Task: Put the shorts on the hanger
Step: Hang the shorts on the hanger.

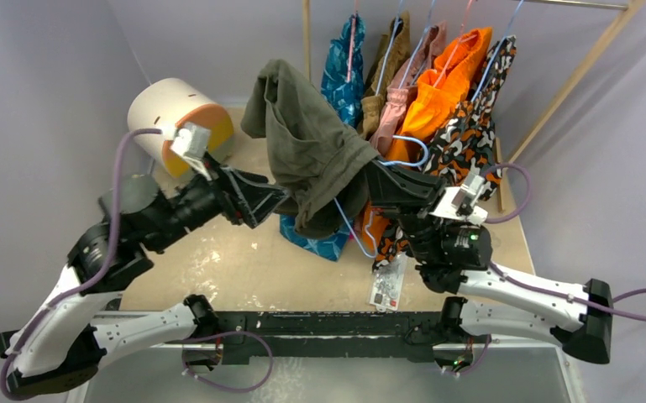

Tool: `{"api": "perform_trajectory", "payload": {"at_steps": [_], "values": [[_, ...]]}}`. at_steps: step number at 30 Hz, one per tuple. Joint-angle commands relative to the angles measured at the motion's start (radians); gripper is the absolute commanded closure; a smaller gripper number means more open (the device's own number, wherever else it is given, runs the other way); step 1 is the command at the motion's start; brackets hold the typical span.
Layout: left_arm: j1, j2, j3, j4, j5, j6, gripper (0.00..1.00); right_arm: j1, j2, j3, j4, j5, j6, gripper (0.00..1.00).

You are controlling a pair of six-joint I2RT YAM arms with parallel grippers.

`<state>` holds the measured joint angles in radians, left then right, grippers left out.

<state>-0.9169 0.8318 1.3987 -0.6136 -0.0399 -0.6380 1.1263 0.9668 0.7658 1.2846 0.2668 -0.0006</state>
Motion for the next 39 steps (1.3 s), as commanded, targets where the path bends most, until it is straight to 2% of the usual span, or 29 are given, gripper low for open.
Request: {"api": "perform_trajectory", "payload": {"at_steps": [1, 5, 8, 13, 19, 27, 33, 39], "values": [[0.0, -0.067, 0.108, 0.043, -0.093, 0.202, 0.25, -0.001, -0.15, -0.015, -0.054, -0.09, 0.002, 1.0], [0.0, -0.074, 0.14, 0.119, -0.114, 0.312, 0.25, -0.001, -0.296, -0.045, -0.234, -0.132, 0.01, 1.0], [0.0, -0.048, 0.179, 0.166, -0.059, 0.381, 0.24, -0.001, -0.388, -0.048, -0.4, -0.158, 0.013, 1.0], [0.0, 0.032, 0.259, 0.225, 0.114, 0.46, 0.24, -0.002, -0.495, -0.013, -0.68, -0.211, 0.016, 1.0], [0.001, 0.171, 0.336, 0.153, 0.323, 0.503, 0.23, -0.001, -0.55, 0.044, -0.908, -0.294, 0.037, 1.0], [0.0, 0.255, 0.339, 0.031, 0.531, 0.538, 0.24, -0.002, -0.603, 0.009, -0.957, -0.337, 0.074, 1.0], [-0.003, 0.259, 0.285, 0.013, 0.584, 0.564, 0.24, -0.001, -0.586, 0.012, -0.963, -0.38, 0.079, 1.0], [-0.036, 0.251, 0.233, -0.014, 0.57, 0.581, 0.21, -0.002, -0.554, 0.041, -0.991, -0.397, 0.068, 1.0]]}}
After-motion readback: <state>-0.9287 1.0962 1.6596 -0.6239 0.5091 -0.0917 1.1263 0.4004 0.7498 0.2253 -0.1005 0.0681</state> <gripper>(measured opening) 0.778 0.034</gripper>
